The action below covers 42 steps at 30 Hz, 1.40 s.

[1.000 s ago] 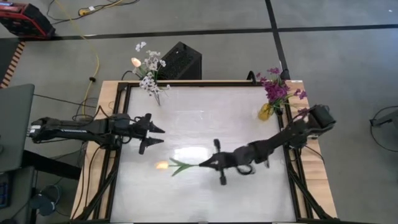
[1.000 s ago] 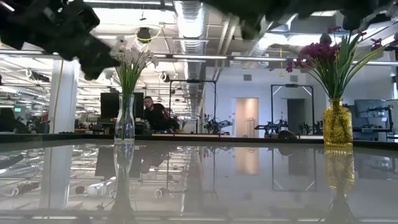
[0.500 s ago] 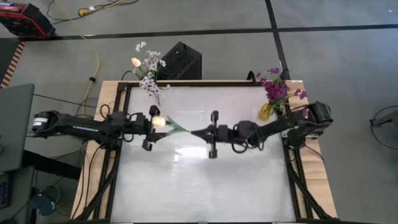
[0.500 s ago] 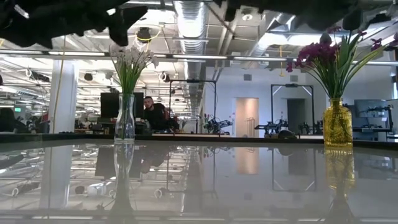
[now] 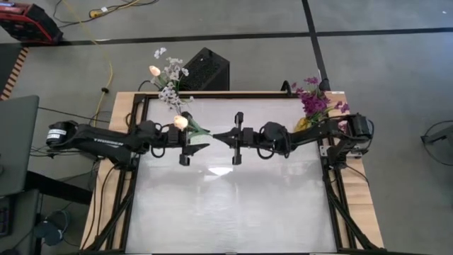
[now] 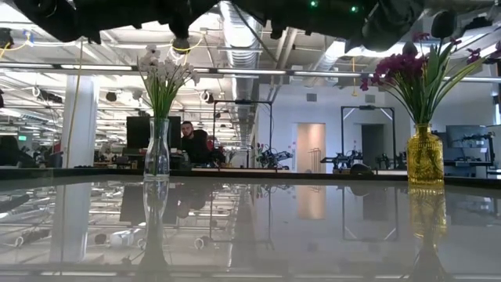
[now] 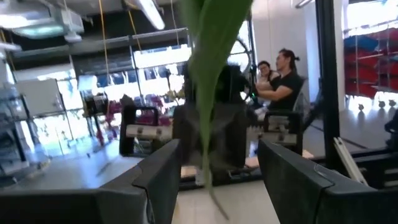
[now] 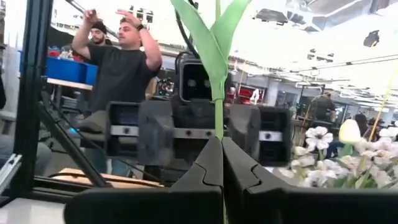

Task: Sort flowers into vase by color
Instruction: Put the white tulip into the transparent vase

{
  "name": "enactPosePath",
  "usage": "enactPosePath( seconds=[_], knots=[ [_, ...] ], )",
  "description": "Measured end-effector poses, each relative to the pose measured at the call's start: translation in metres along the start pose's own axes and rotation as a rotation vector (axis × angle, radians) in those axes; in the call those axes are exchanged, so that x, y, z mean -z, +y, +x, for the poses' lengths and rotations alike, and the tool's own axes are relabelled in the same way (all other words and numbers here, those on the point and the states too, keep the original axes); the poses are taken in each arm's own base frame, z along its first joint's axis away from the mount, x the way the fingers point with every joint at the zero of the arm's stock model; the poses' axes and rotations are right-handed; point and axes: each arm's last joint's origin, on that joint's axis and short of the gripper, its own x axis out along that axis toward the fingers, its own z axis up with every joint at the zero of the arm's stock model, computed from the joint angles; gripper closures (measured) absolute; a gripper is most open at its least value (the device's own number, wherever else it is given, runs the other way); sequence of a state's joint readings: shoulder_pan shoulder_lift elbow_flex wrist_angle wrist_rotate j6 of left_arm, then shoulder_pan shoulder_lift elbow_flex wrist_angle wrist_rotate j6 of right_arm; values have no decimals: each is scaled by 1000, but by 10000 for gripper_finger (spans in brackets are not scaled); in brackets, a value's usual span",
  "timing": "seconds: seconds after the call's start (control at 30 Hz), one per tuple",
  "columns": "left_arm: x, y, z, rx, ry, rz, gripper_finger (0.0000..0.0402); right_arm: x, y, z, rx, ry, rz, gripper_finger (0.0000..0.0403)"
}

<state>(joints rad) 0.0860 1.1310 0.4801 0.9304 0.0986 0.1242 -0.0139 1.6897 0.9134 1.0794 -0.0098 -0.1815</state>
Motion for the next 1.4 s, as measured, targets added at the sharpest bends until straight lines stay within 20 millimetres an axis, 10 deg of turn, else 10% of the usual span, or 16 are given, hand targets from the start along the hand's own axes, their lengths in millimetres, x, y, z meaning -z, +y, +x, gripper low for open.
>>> enactPosePath(
  seconds=[0.43,0.67,0.8,1.17,1.4],
  knots=[
    [-15,12,10,-71,-19,44,206,3,-15,-1,-45,-7,-45,387],
    [-16,20,15,-63,55,11,299,3,-17,-1,-45,-9,-46,382],
    [-21,20,19,-46,72,13,387,3,-17,-1,-42,-9,-37,330],
    [-43,30,36,-168,327,64,401,8,-23,-1,19,57,-54,176],
    [-98,51,41,-393,536,244,401,20,-36,-4,29,161,-99,133]
  ],
)
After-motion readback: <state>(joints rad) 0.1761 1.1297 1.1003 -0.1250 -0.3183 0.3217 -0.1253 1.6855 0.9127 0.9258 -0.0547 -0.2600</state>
